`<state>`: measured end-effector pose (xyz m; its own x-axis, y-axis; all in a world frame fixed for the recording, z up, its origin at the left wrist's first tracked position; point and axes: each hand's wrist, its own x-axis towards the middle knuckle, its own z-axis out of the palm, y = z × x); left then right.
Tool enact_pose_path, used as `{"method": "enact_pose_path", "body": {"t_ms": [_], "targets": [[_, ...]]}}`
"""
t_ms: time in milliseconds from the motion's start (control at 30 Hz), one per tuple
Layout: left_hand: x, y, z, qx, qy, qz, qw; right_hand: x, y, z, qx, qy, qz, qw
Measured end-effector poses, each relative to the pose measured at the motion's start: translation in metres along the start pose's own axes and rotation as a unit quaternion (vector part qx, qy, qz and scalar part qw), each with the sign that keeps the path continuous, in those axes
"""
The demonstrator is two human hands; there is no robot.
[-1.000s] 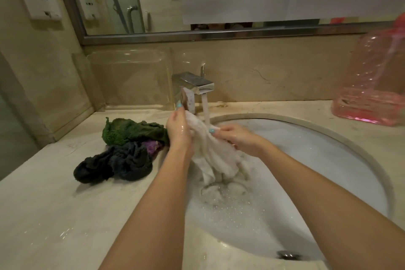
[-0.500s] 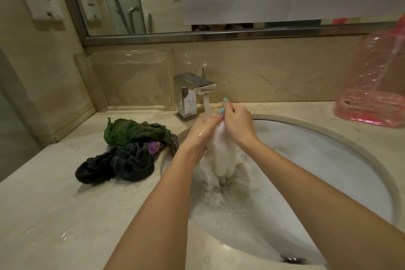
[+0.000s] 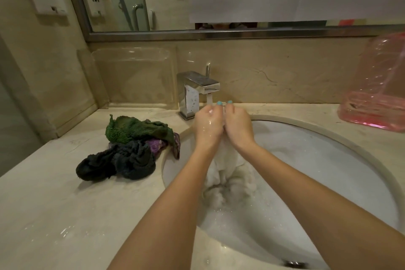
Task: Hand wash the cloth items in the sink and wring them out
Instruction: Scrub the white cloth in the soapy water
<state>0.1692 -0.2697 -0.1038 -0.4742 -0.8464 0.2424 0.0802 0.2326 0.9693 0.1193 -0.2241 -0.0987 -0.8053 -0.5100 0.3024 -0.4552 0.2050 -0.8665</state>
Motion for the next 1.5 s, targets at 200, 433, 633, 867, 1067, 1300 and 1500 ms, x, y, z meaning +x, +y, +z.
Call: {"method": "enact_pose_path", "body": {"t_ms": [200,433,633,867,1067,1300,1500], "targets": [[0.01,-0.007,-0.031,-0.135,0.03,-0.105,0.985,-0.028,-0.021,0.019,0.028,-0.061,-0.076,0.995],[-0.007,0.005,-0.008,-0.011,-0.125,-0.058,0.99,0.019,0.025,-0.014,0.064,-0.069,0.035,0.995],[-0.005,0.0,-0.021,-0.047,-0.226,-0.125,0.965,0.022,0.028,-0.021,0.162,-0.138,0.1,0.972],[0.001,0.005,-0.022,-0.266,-0.071,-0.131,0.952,0.015,0.061,-0.039,0.144,-0.484,0.171,0.846],[0.009,0.008,-0.034,-0.354,0.003,-0.127,0.927,0.015,0.086,-0.037,0.033,-0.503,0.145,0.851],[0.013,-0.002,-0.043,-0.251,0.002,-0.123,0.96,0.025,0.05,-0.066,0.383,-0.333,0.155,0.848],[-0.004,-0.003,-0.017,-0.083,-0.118,-0.151,0.978,0.019,0.025,-0.06,0.348,-0.253,0.153,0.89]]}}
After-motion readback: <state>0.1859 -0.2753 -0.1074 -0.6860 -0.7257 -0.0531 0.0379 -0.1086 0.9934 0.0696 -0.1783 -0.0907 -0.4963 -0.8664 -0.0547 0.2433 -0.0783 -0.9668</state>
